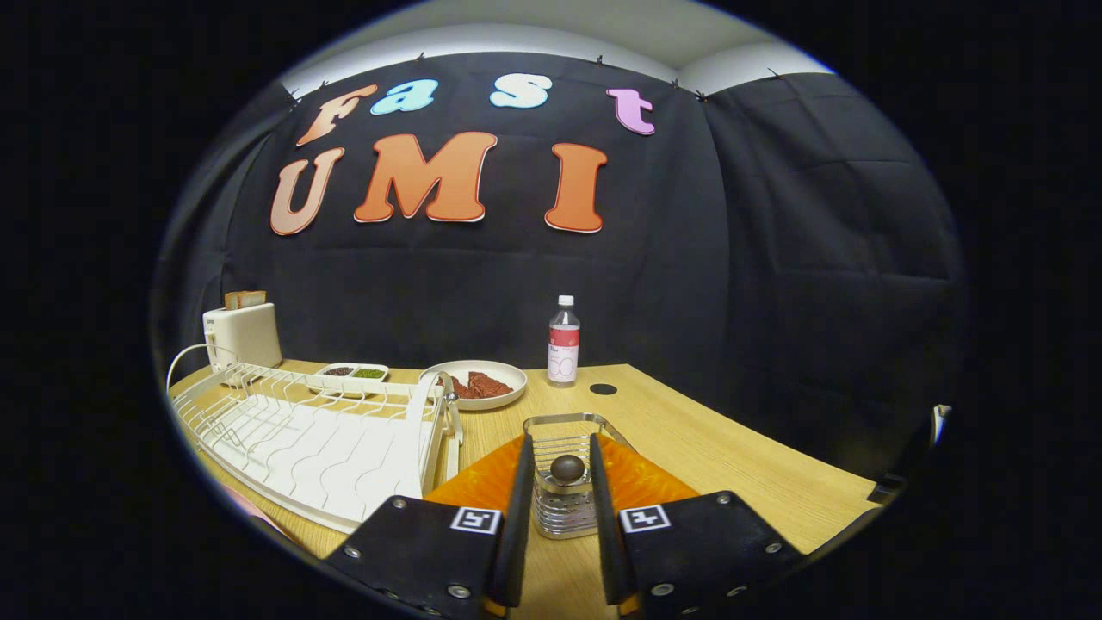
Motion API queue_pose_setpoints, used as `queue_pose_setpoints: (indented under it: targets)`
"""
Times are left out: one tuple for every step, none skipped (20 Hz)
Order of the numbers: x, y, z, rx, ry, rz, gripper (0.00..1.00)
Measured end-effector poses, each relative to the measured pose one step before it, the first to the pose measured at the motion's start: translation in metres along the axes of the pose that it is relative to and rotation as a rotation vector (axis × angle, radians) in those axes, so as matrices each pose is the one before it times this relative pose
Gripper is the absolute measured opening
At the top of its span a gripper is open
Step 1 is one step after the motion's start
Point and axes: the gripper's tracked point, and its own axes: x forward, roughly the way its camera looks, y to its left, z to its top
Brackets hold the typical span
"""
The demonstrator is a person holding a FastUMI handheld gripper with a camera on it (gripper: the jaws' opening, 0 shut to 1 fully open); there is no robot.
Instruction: Take the plate from the dish rack, then take the spoon from the basket and place it into the plate.
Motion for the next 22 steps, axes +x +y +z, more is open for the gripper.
queue_pose_setpoints:
  targets:
    - [0.00197, 0.00075, 0.00119, 0.00466, -0.00198, 0.00359, 0.20]
    - [-0.00025, 0.00081, 0.00243, -0.00068, -0.00455, -0.00011, 0.14]
    - [0.00123, -0.00089, 0.00112, 0.01436, -0.00114, 0.00012, 0.10]
    - [-0.00029, 0.00011, 0.00118, 0.01610, 0.00379, 0.00473, 0.08]
    - [-0.00124, 0.00059, 0.00320, 0.01360, 0.00164, 0.00575, 0.06]
    - [-0.00187, 0.00041, 0.00482, 0.00673, -0.00992, 0.00308, 0.05]
    - [-0.00164, -0.00115, 0.00623, -0.00367, -0.01211, -0.00116, 0.05]
    - [-0.00202, -0.00136, 0.00624, -0.00752, -0.01502, -0.00250, 0.06]
    - [-0.00346, -0.00051, 0.00864, -0.00413, -0.01618, 0.00240, 0.05]
    - [-0.00317, 0.00074, 0.00775, -0.00006, -0.01165, 0.00393, 0.05]
    - [-0.00261, -0.00034, 0.00589, -0.00195, -0.00852, 0.00253, 0.05]
    - [-0.00364, -0.00064, 0.00665, -0.00235, -0.01211, -0.00076, 0.05]
    - [-0.00331, 0.00048, 0.00708, -0.00343, -0.01076, 0.00050, 0.05]
    - [-0.00462, 0.00012, 0.00640, -0.00219, -0.01121, 0.00152, 0.05]
    - [-0.00510, 0.00032, 0.00646, -0.00217, -0.01001, 0.00295, 0.05]
    - [-0.00635, 0.00127, 0.00686, -0.00165, -0.01149, 0.00371, 0.05]
    - [-0.00568, 0.00196, 0.00574, -0.00398, -0.00860, 0.00675, 0.05]
    - [-0.00736, 0.00311, 0.00442, -0.00330, -0.00745, 0.00712, 0.05]
    - [-0.00678, 0.00321, 0.00557, -0.00237, -0.00627, 0.00976, 0.05]
    - [-0.00801, 0.00450, 0.00455, 0.00001, -0.00569, 0.01261, 0.05]
    - [-0.00712, 0.00692, 0.00307, 0.00069, -0.00449, 0.01568, 0.05]
    - [-0.00759, 0.00672, 0.00363, 0.00072, -0.00448, 0.01611, 0.05]
